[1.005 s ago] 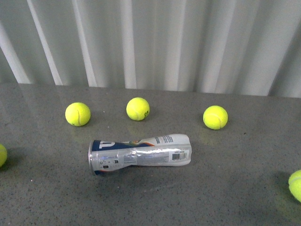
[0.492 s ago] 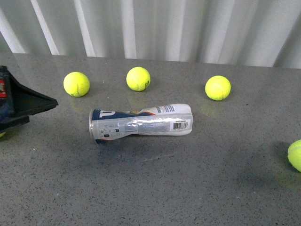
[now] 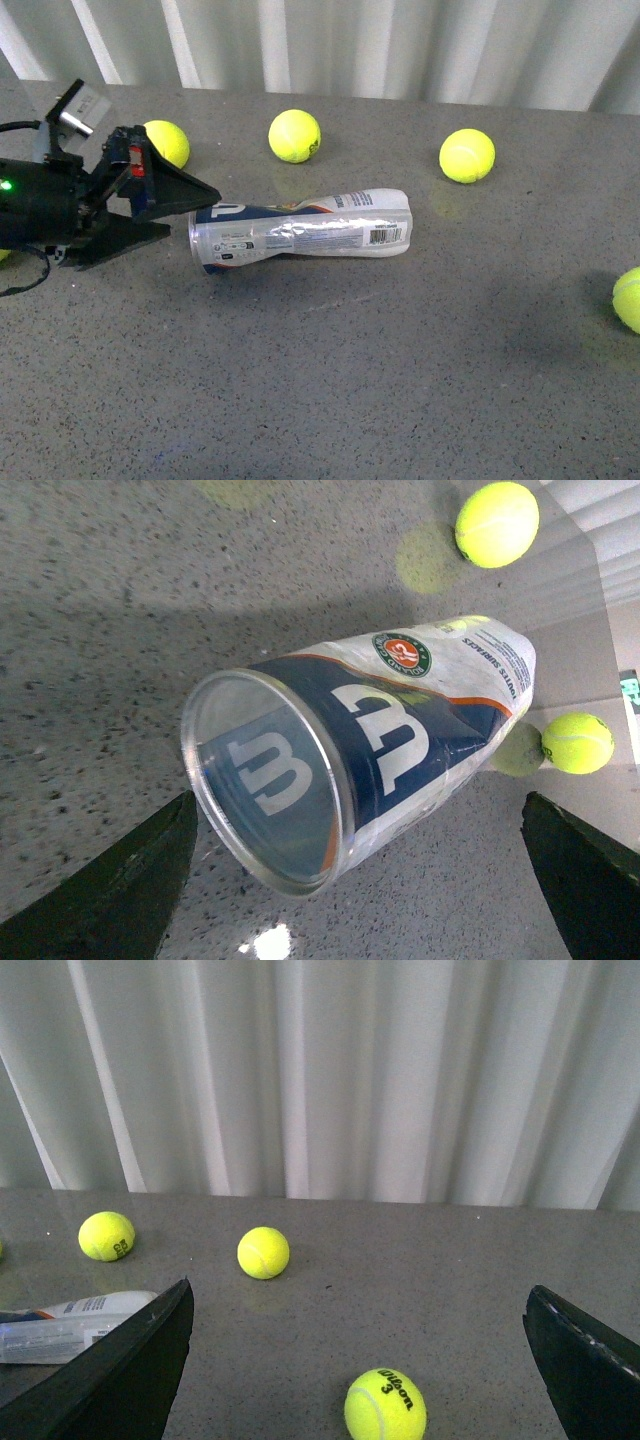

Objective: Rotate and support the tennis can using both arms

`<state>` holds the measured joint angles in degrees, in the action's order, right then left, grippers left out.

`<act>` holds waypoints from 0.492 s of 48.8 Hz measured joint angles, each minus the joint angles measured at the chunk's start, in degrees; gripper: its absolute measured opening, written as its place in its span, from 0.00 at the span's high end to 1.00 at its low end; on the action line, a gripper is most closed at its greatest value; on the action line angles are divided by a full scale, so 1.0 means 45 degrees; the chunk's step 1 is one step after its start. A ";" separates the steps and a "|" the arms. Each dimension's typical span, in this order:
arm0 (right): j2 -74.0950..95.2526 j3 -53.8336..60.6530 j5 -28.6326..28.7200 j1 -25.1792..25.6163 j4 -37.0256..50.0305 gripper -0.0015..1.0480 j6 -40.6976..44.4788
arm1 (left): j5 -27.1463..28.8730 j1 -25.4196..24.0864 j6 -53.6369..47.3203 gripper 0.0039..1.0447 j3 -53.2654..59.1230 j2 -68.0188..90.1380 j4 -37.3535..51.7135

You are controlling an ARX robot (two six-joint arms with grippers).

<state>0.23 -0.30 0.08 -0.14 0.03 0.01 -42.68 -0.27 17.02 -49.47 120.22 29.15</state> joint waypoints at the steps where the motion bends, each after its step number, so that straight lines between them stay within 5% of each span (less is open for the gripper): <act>1: 0.0000 0.0000 0.0000 0.0000 0.0000 0.07 0.0000 | 0.0005 0.0053 0.0034 0.06 -0.0024 0.0044 0.0034; 19: 0.0000 0.0000 -0.0005 0.0000 0.0000 0.07 0.0000 | -0.0141 0.1375 0.1520 0.06 -0.0345 0.1073 0.1083; 24: 0.0000 0.0000 -0.0005 0.0000 0.0000 0.07 0.0000 | -0.0044 0.1608 0.1938 0.19 -0.0447 0.1229 0.1141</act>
<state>0.23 -0.30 0.05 -0.14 0.03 0.01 -42.87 6.96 25.74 -51.48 125.75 34.28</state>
